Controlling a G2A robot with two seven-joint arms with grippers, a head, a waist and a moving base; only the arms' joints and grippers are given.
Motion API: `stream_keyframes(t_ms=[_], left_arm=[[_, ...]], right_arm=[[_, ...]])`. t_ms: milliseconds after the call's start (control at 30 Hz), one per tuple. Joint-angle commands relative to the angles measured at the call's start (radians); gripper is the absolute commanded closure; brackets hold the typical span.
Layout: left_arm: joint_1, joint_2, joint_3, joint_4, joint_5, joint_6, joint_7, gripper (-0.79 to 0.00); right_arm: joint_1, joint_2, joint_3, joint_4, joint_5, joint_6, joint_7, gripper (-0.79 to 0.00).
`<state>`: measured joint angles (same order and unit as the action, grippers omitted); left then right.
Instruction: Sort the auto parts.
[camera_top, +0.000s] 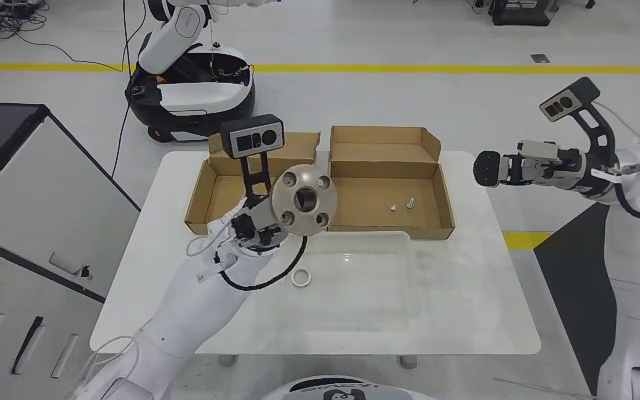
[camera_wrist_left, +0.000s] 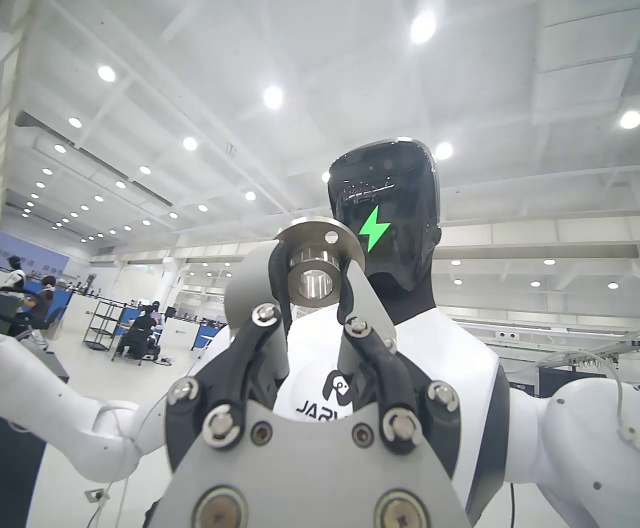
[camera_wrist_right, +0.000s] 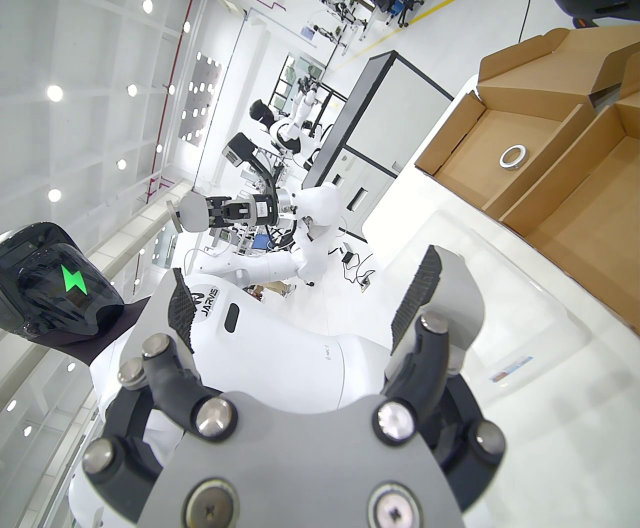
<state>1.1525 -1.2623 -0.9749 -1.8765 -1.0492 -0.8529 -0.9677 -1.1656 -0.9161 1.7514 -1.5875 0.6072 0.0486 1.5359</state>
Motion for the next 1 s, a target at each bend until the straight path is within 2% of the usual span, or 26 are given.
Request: stream_keyframes(t_ms=[0,267,467,600,767,967], left_arm=[[0.002,-0.006,-0.002,-0.014,-0.033,0.004,-0.004,0.000],[0.032,-0.052,-0.051,-0.076,-0.246,0.071,-0.071,0.000],[0.080,-0.114,-0.143,-0.067,-0.375,0.189,-0.189,0.000],[0.110,-0.167,-0.197,-0.059,-0.458,0.260,-0.260,0.000],[0.124,-0.225,-0.266,-0.016,-0.365,0.340,-0.340,0.000],[0.128,-0.273,-0.311,0.018,-0.201,0.354,-0.354,0.000]], right_arm=[[0.000,0.000,0.000,0.000,0.000,0.000,0.000,-0.785],[0.000,0.000,0.000,0.000,0.000,0.000,0.000,-0.785],[0.000,0.000,0.000,0.000,0.000,0.000,0.000,-0.785],[0.000,0.000,0.000,0.000,0.000,0.000,0.000,-0.785],[0.000,0.000,0.000,0.000,0.000,0.000,0.000,-0.785],[0.000,0.000,0.000,0.000,0.000,0.000,0.000,-0.785]])
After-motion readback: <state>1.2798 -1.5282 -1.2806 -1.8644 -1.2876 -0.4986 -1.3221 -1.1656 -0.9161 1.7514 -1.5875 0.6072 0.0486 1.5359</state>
